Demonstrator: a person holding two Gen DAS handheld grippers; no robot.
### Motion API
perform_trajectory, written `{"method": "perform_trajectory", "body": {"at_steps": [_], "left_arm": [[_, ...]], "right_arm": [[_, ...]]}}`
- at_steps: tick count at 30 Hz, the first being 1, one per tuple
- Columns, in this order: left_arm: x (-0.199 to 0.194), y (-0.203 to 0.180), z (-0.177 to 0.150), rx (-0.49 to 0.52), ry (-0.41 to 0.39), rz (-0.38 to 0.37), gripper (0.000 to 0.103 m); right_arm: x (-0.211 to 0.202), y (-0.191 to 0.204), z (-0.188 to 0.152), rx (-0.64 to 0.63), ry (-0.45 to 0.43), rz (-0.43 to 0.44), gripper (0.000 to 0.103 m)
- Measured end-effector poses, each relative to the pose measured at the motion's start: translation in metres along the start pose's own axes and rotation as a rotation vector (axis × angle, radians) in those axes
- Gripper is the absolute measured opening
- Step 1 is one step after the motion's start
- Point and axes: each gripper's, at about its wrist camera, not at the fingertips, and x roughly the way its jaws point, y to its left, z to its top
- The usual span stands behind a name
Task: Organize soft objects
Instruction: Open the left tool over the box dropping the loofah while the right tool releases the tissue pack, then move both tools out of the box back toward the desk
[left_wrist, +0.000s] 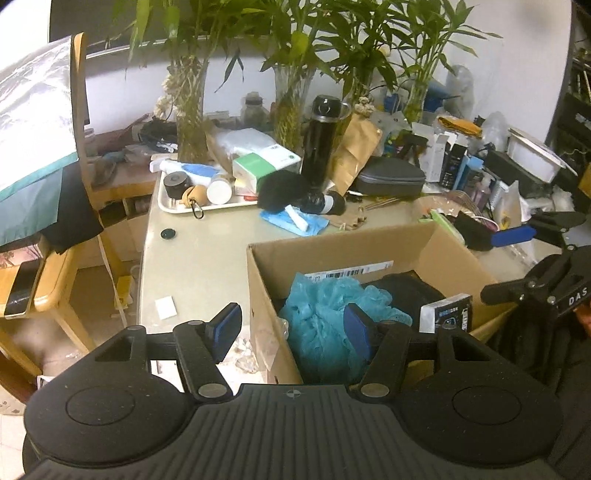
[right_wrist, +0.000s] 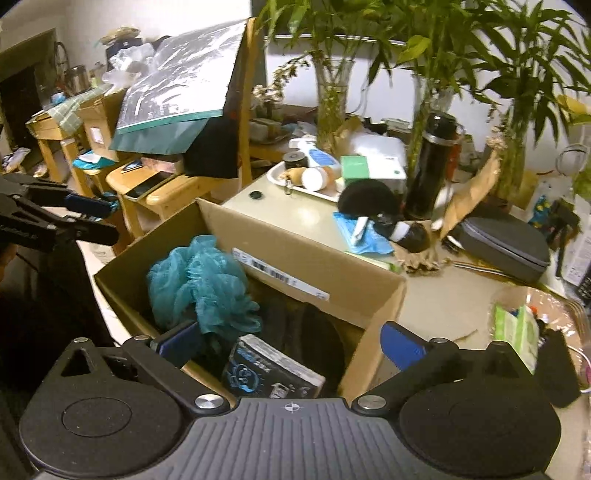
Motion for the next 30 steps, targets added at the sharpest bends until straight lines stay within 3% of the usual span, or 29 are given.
{"method": "perform_trajectory", "body": {"at_steps": [8,16,30], "left_arm": [[0.010,-0.002,-0.003,-0.002,0.039,-0.018,0.061],[0.015,-0.004,0.000,0.012,0.051,-0.007,0.068],[0.026,0.004,0.017,-0.012,-0.001,-0.059,0.068]], "right_arm": [[0.002,-0.012,-0.001,0.054,0.023,-0.055,0.103],[0.006,-0.018,-0.002,0.086,0.038,-0.091,0.103],[0.018,-0.036,0.011,0.153,0.015,-0.102,0.103]]}}
